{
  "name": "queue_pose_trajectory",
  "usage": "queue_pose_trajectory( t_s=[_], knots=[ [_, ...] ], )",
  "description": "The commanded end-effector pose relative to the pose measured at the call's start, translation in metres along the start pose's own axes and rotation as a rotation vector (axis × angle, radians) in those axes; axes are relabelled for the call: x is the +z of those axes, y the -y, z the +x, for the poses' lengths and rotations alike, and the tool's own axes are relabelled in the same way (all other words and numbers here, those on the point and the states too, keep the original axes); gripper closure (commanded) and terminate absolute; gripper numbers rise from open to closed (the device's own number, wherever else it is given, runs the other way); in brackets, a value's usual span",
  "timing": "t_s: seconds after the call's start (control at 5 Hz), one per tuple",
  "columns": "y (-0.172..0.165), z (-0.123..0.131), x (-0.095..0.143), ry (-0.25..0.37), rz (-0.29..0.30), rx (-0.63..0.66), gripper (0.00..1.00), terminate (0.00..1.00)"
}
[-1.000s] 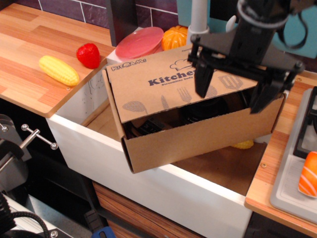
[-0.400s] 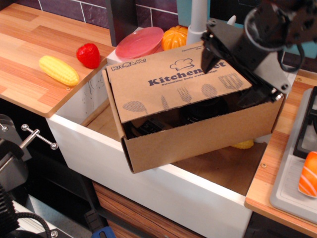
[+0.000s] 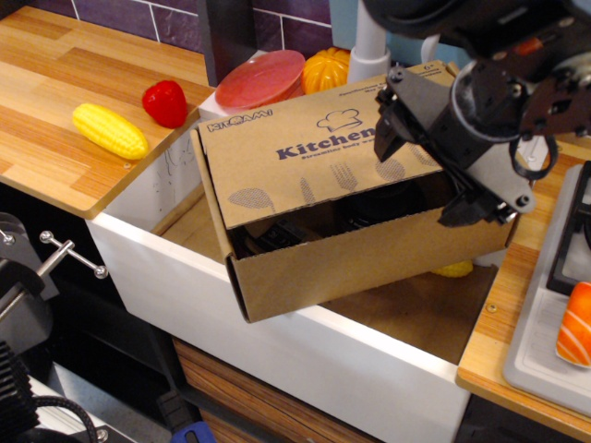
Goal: Open brown1fbox flap
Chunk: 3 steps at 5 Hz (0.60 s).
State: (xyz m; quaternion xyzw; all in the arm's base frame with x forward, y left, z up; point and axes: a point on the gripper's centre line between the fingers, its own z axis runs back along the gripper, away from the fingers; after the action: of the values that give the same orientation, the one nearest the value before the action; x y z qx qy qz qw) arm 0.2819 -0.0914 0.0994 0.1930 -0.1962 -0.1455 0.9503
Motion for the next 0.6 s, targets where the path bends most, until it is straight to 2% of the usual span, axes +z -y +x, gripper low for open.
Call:
queue_pose_trajectory(
  t_s=[0.0, 0.4],
  knots=[
    [-0.007, 0.003, 0.0, 0.064, -0.007, -0.018, 0.0, 0.0],
    [-0.021, 0.005, -0.001, 0.084, 0.042, -0.076, 0.0, 0.0]
  ],
)
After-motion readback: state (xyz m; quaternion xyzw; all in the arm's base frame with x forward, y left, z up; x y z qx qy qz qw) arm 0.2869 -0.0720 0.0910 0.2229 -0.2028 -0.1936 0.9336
